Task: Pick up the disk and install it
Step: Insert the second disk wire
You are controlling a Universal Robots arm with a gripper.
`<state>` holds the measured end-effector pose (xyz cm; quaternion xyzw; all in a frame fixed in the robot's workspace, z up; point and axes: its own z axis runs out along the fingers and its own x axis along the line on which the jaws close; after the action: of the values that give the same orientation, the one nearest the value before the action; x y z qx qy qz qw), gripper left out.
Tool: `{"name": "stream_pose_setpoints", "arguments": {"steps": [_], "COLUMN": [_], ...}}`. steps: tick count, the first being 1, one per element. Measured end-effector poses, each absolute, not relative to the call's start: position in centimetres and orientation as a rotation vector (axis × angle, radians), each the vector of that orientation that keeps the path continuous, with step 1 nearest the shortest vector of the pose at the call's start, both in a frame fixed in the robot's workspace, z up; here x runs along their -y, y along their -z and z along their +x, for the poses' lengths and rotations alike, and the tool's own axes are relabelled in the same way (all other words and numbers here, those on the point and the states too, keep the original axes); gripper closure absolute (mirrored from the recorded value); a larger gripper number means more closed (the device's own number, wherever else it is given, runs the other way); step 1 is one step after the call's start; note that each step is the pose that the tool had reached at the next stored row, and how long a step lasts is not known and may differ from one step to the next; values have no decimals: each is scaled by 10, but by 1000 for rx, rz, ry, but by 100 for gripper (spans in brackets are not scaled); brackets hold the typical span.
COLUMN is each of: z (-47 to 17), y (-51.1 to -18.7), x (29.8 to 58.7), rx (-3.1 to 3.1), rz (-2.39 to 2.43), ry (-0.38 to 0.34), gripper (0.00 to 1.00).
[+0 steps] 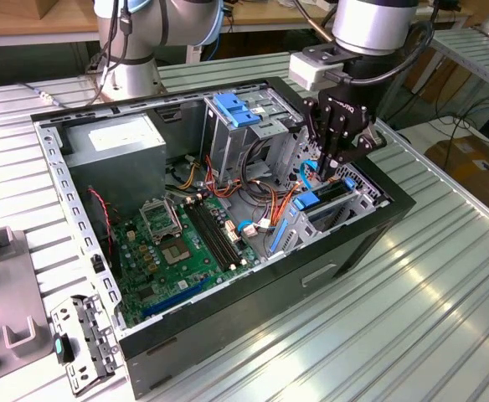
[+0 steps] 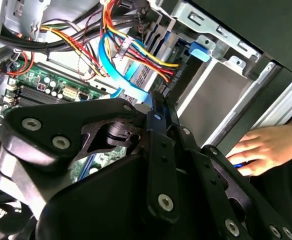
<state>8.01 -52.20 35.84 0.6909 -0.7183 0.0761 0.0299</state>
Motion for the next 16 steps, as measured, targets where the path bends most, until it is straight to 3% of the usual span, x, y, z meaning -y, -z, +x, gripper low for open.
{"name": "stream_pose_setpoints", "arguments": {"steps": [9,16], "z": [78,78], "y": [-356,-355], "x": [542,542], "rx": [2269,2271], "rz": [2174,2176], "ry": [-173,-170], "gripper": [84,84]}}
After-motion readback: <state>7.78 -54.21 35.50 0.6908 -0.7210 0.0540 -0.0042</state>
